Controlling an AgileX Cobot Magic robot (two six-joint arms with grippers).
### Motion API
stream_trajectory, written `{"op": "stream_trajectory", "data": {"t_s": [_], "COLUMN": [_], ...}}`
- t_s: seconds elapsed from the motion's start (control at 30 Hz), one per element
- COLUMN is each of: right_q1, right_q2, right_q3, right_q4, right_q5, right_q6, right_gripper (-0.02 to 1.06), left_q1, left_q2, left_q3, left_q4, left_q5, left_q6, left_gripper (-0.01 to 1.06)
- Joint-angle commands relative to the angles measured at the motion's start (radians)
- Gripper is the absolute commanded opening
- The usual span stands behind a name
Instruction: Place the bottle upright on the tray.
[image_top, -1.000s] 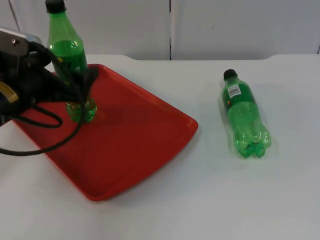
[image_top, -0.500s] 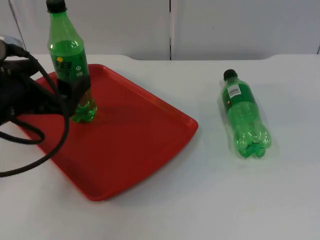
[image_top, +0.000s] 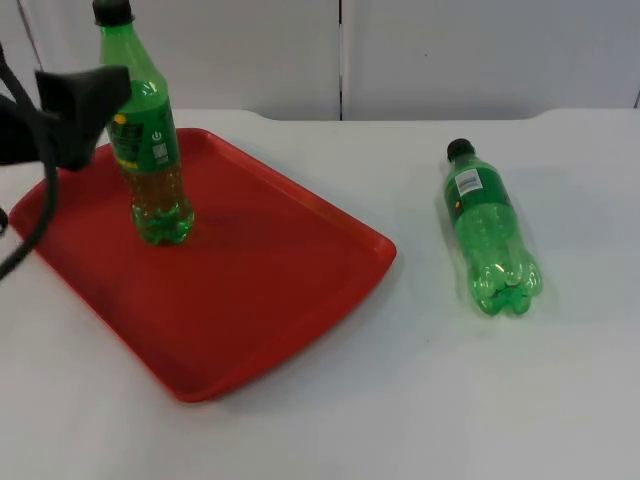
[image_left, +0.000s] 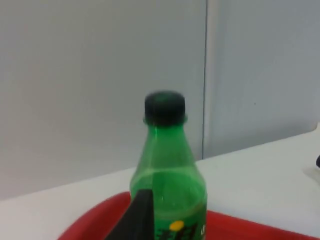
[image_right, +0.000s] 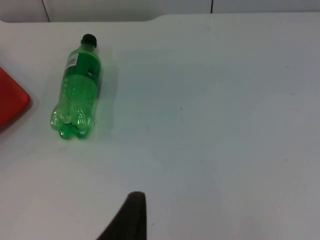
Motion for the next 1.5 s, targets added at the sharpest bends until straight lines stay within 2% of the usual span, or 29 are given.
{"op": "stream_trajectory", "data": {"t_s": [0.0, 0.07, 0.1, 0.23, 0.27, 0.4, 0.43, 0.53, 0.8, 0.93, 1.07, 1.17, 1.2, 1.3, 1.47], "right_q1": [0.003, 0.003, 0.003, 0.003, 0.003, 0.003, 0.003, 0.003, 0.003, 0.003, 0.003, 0.003, 0.003, 0.003, 0.003], "right_q2": [-0.004, -0.004, -0.004, -0.004, -0.004, -0.004, -0.004, -0.004, -0.004, -0.004, -0.004, -0.004, -0.004, -0.004, -0.004], "right_q3": [0.002, 0.002, 0.002, 0.002, 0.002, 0.002, 0.002, 0.002, 0.002, 0.002, 0.002, 0.002, 0.002, 0.002, 0.002], "right_q4": [0.000, 0.000, 0.000, 0.000, 0.000, 0.003, 0.003, 0.003, 0.003, 0.003, 0.003, 0.003, 0.003, 0.003, 0.003], "right_q5": [0.001, 0.001, 0.001, 0.001, 0.001, 0.001, 0.001, 0.001, 0.001, 0.001, 0.001, 0.001, 0.001, 0.001, 0.001], "right_q6": [0.002, 0.002, 0.002, 0.002, 0.002, 0.002, 0.002, 0.002, 0.002, 0.002, 0.002, 0.002, 0.002, 0.002, 0.002], "right_gripper": [1.05, 1.05, 1.05, 1.05, 1.05, 1.05, 1.05, 1.05, 1.05, 1.05, 1.05, 1.05, 1.05, 1.05, 1.05], "left_q1": [0.002, 0.002, 0.002, 0.002, 0.002, 0.002, 0.002, 0.002, -0.019, -0.141, -0.258, -0.331, -0.331, -0.353, -0.366], "left_q2": [-0.077, -0.178, -0.178, -0.368, -0.368, -0.544, -0.544, -0.633, -0.731, -0.741, -0.741, -0.741, -0.741, -0.741, -0.741], "left_q3": [0.006, 0.006, 0.006, 0.004, 0.004, 0.004, 0.004, 0.004, 0.004, 0.003, 0.000, -0.047, -0.047, -0.101, -0.133], "left_q4": [0.032, 0.034, 0.034, 0.037, 0.037, 0.037, 0.037, 0.037, 0.094, 0.199, 0.277, 0.266, 0.266, 0.266, 0.206], "left_q5": [0.075, 0.167, 0.167, 0.371, 0.371, 0.595, 0.595, 0.714, 0.812, 0.815, 0.828, 0.961, 0.961, 1.073, 1.116], "left_q6": [-0.042, -0.079, -0.079, -0.190, -0.190, -0.290, -0.290, -0.344, -0.487, -0.573, -0.580, -0.580, -0.580, -0.580, -0.580], "left_gripper": [1.05, 1.05, 1.05, 1.05, 1.05, 1.05, 1.05, 1.05, 1.05, 1.05, 1.05, 1.05, 1.05, 1.05, 1.05]}}
